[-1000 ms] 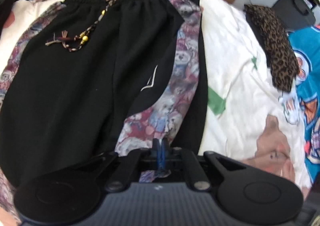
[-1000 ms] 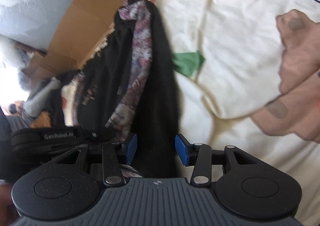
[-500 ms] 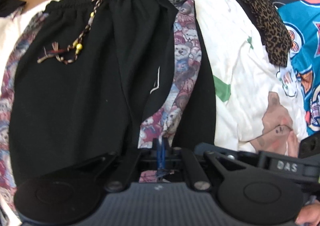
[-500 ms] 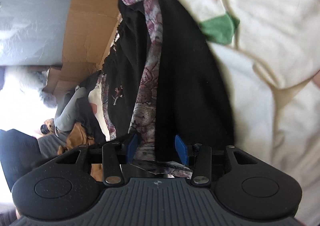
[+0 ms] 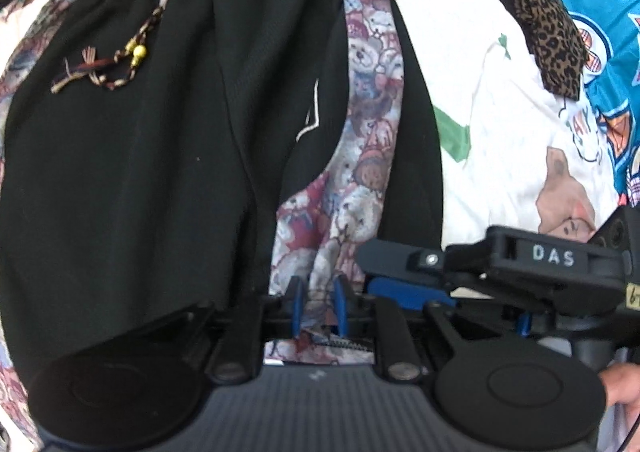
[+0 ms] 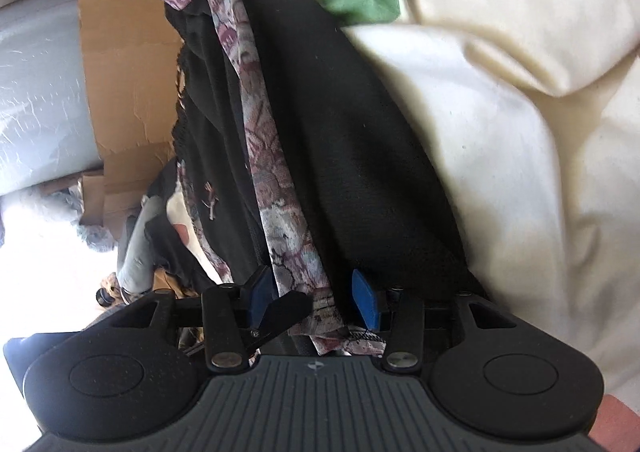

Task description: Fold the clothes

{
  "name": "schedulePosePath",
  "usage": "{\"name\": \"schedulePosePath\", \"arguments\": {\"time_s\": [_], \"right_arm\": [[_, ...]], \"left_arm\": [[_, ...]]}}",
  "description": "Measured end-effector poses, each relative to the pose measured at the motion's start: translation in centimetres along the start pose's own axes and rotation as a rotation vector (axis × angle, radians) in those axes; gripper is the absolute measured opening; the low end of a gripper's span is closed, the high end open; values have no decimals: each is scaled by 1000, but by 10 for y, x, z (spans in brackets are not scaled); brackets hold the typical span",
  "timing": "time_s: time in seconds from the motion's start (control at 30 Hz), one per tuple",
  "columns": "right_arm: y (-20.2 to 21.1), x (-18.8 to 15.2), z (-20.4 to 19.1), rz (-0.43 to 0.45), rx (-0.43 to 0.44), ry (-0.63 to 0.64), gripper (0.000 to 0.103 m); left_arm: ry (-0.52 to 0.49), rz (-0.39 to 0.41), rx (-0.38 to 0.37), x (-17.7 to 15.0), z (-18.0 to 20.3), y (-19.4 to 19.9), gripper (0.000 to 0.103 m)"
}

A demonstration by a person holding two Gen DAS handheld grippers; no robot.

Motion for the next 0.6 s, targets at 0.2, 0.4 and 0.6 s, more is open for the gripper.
{"name": "schedulePosePath", "arguments": {"time_s": [0.2, 0.4, 0.6], "right_arm": [[-7, -5, 5, -7, -17, 4, 51], [-13, 0, 4, -12, -6, 15, 43], [-9, 4, 6, -17, -1, 22, 6]], "left_arm": [[-33, -2, 31, -1, 3, -2, 13], [-8, -6, 30, -1, 1, -4, 9], [-13, -10, 32, 0, 4, -3, 9]]}}
Point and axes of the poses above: each gripper's, at about its wrist camera, not at the fingertips, and y roughly against the way its jaws point, z to its right, x to its top, the point moved 6 cm from there along -y, roughly the way its jaws point
